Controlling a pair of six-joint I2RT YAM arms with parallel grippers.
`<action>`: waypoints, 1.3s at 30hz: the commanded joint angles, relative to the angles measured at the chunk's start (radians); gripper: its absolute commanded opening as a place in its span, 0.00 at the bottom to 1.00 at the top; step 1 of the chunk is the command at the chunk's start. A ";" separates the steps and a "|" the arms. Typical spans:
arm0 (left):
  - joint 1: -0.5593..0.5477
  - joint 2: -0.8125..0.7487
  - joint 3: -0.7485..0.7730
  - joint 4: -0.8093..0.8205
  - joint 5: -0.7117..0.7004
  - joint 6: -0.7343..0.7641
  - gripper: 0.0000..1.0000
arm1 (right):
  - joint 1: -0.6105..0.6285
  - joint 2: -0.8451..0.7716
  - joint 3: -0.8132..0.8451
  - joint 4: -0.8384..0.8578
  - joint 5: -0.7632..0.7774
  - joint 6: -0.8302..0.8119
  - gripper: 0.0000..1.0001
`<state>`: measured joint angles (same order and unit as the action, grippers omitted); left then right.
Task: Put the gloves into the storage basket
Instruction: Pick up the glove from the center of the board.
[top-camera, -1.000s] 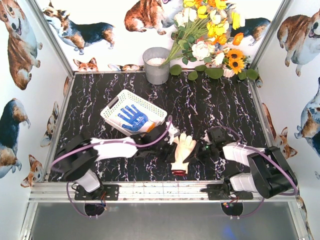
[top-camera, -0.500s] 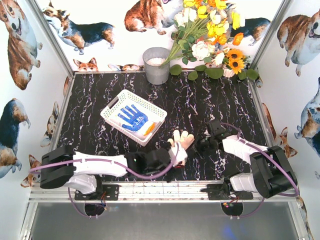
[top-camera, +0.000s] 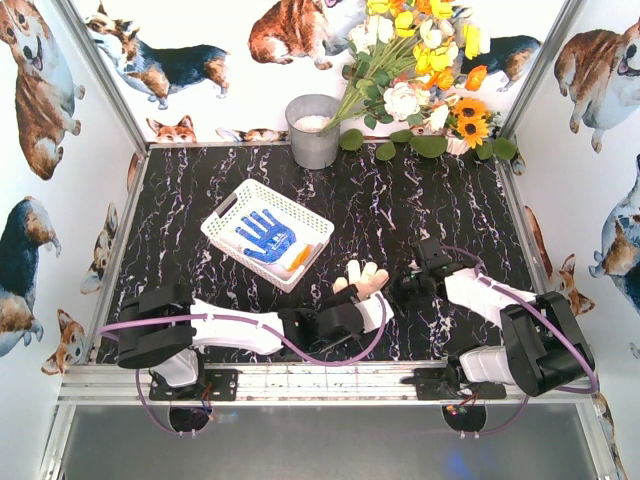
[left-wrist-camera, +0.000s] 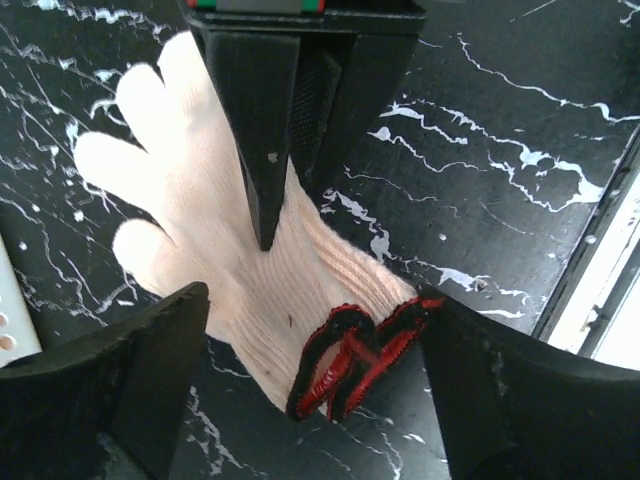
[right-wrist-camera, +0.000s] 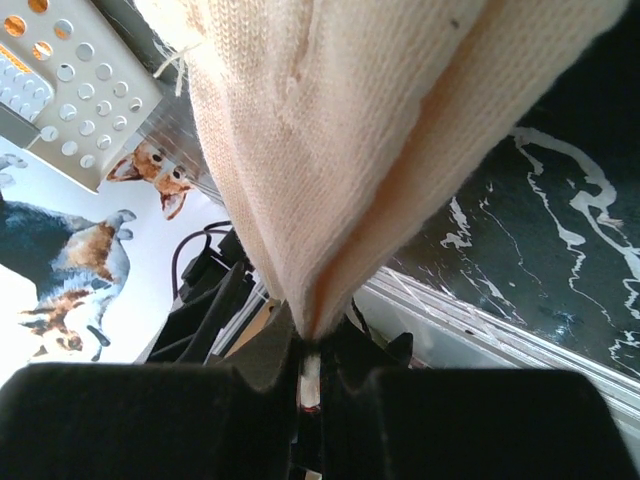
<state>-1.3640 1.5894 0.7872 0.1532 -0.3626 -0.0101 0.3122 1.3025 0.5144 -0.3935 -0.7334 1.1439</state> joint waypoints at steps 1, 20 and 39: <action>-0.003 0.027 0.025 0.061 -0.008 0.016 0.65 | 0.001 -0.027 0.024 0.024 -0.035 0.033 0.00; -0.003 -0.059 0.031 -0.019 0.014 0.009 0.00 | 0.058 0.004 -0.005 0.119 0.102 0.054 0.41; -0.001 -0.173 0.058 -0.169 0.047 0.006 0.00 | 0.070 0.063 0.080 0.156 0.188 -0.015 0.40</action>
<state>-1.3628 1.4788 0.8207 0.0086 -0.3336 -0.0212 0.3779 1.3804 0.5179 -0.2638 -0.5819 1.1713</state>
